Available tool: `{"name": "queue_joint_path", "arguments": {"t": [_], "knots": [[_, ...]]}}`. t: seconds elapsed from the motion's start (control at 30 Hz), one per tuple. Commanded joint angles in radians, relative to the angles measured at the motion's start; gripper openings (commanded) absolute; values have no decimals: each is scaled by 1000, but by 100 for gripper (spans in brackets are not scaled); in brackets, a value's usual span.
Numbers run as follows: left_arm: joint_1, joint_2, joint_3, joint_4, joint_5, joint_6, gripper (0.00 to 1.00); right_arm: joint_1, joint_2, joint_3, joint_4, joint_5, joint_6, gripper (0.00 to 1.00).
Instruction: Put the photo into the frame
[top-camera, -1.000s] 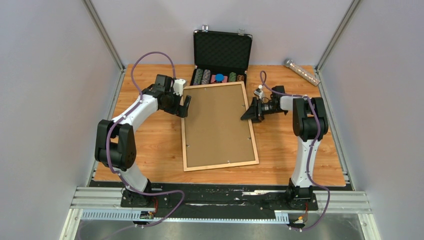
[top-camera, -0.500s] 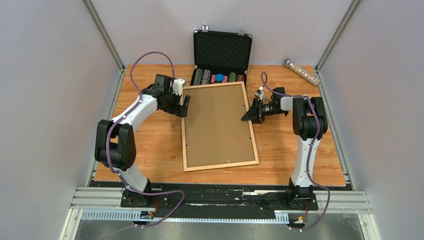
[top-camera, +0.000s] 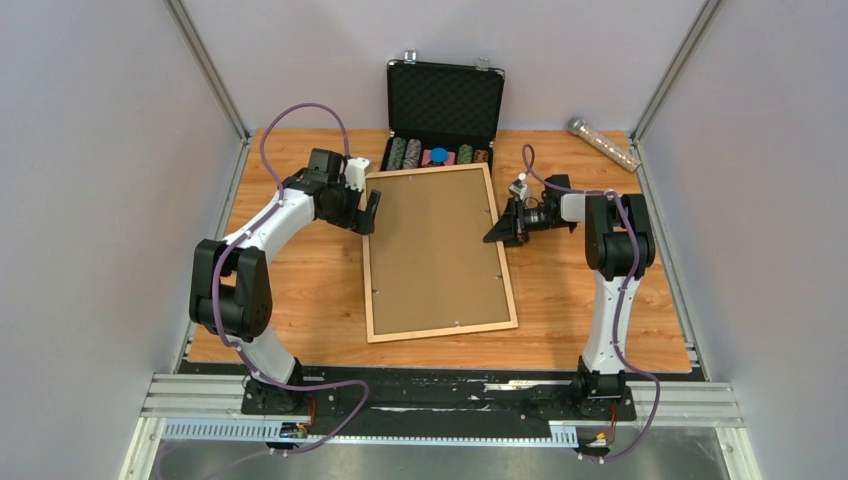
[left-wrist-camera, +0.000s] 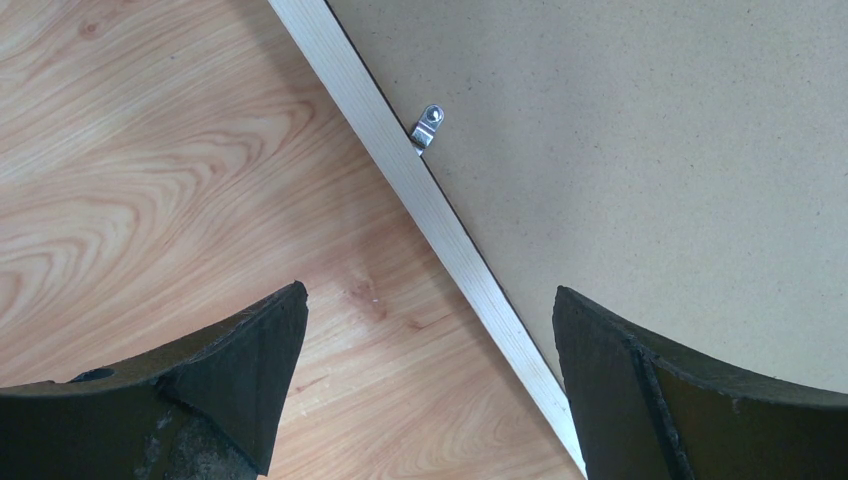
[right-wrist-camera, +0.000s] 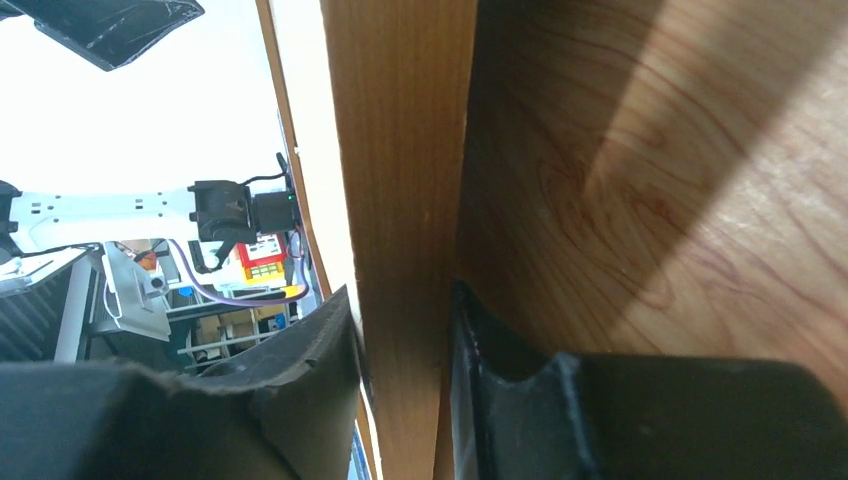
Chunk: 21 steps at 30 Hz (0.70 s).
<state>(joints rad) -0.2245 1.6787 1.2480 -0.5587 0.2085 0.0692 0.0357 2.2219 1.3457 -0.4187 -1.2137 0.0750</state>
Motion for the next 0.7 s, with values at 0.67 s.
{"name": "queue_joint_path", "arguments": {"t": [0.67], "knots": [[17,-31,-5,11,15,12,100,-26,-120,6,34,-79,23,1]]}}
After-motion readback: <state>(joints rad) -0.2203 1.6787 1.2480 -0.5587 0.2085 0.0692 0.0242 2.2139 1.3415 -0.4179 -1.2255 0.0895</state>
